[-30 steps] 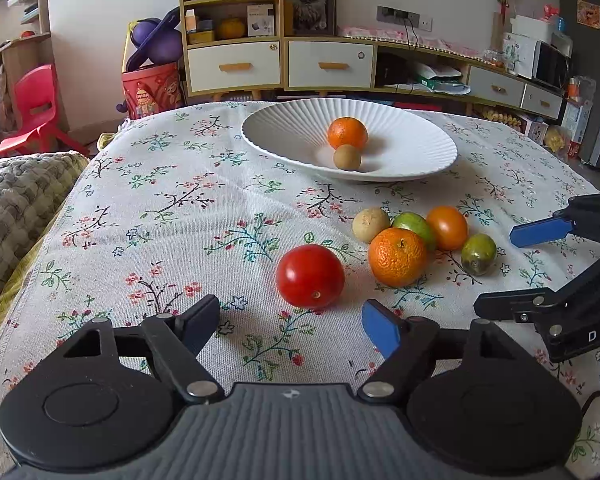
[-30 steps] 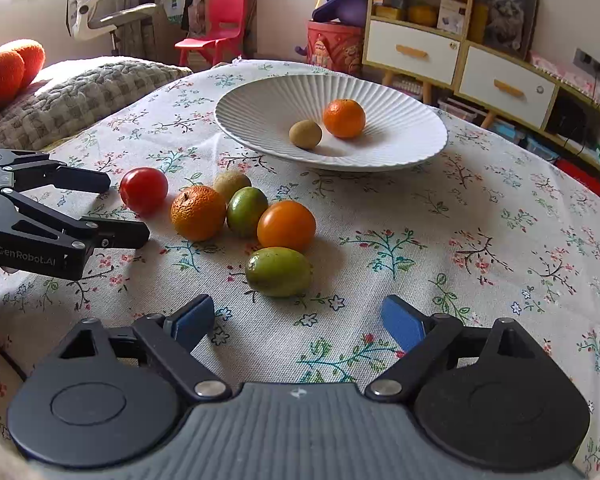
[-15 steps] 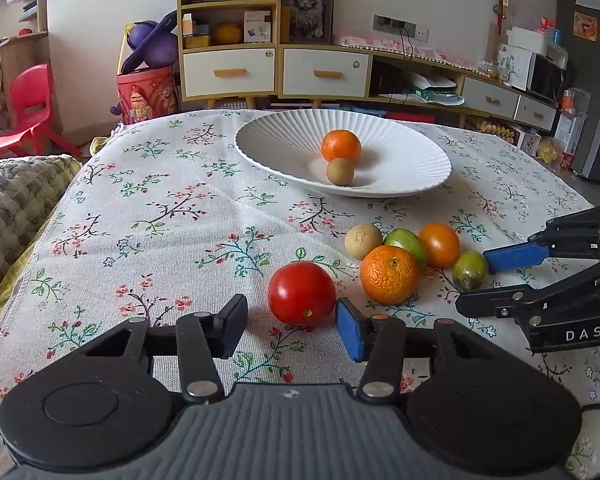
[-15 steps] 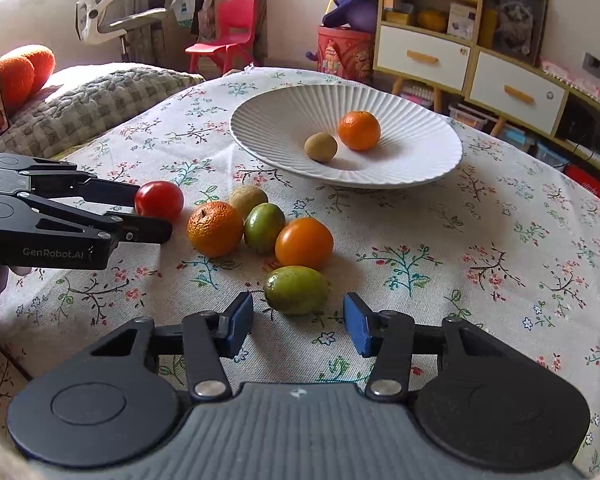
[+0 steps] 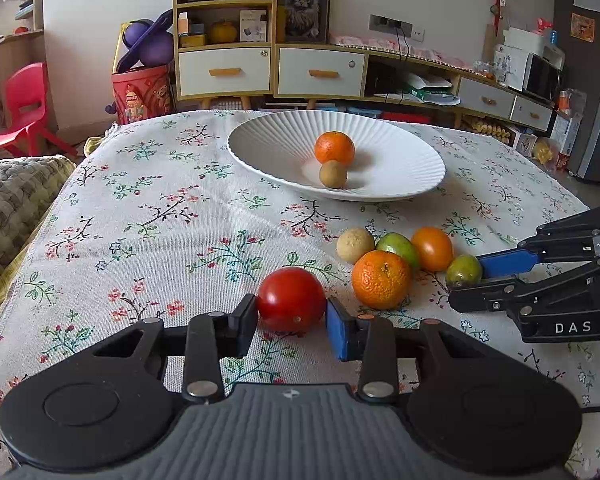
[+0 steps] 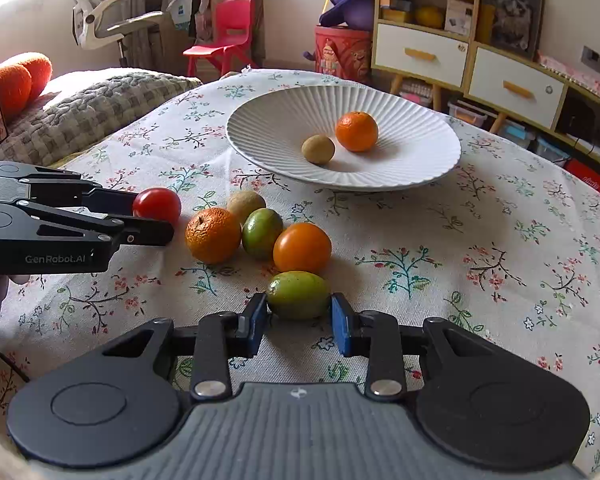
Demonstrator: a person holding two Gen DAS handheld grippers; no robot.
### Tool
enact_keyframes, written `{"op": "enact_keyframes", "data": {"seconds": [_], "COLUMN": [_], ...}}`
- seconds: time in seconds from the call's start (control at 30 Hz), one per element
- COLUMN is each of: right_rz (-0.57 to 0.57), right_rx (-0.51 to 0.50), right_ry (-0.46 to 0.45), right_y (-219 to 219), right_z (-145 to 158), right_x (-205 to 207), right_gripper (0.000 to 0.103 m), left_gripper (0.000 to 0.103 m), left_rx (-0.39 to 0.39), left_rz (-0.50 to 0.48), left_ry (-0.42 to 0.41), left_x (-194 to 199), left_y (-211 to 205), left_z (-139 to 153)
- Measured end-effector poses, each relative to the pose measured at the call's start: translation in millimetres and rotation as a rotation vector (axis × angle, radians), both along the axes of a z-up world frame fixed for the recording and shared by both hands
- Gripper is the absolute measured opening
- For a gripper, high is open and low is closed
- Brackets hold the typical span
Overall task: Organize fruits
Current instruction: 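Grasp the red tomato with the left gripper while the right gripper grasps a green lime, then carry the tomato and lime into the white plate and open both grippers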
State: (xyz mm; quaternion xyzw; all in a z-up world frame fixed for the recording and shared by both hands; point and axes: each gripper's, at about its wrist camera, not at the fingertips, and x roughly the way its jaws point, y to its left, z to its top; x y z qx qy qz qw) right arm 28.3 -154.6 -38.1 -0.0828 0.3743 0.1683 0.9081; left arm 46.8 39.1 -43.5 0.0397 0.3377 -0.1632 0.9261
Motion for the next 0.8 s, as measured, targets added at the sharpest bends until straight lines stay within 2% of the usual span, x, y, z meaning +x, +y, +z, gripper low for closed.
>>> {"op": "enact_keyframes", "data": {"seconds": [0.43, 0.8], "right_rz": [-0.032, -0.057], "right_rx": [0.026, 0.055], "right_ry": [0.011, -0.036], "right_y": [-6.5, -10.7], "right_z": [7.5, 26.4], "right_x": [5.8, 14.3], "right_gripper": [0.031, 0.031], "left_gripper": [0.022, 0.022], "left_rx": [-0.018, -0.050], "left_rz": [0.002, 0.031], "left_ry": [0.025, 0.021], "left_x": [0.9, 10.3], "left_y": [-1.5, -2.4], "left_z": [11.3, 29.6]}}
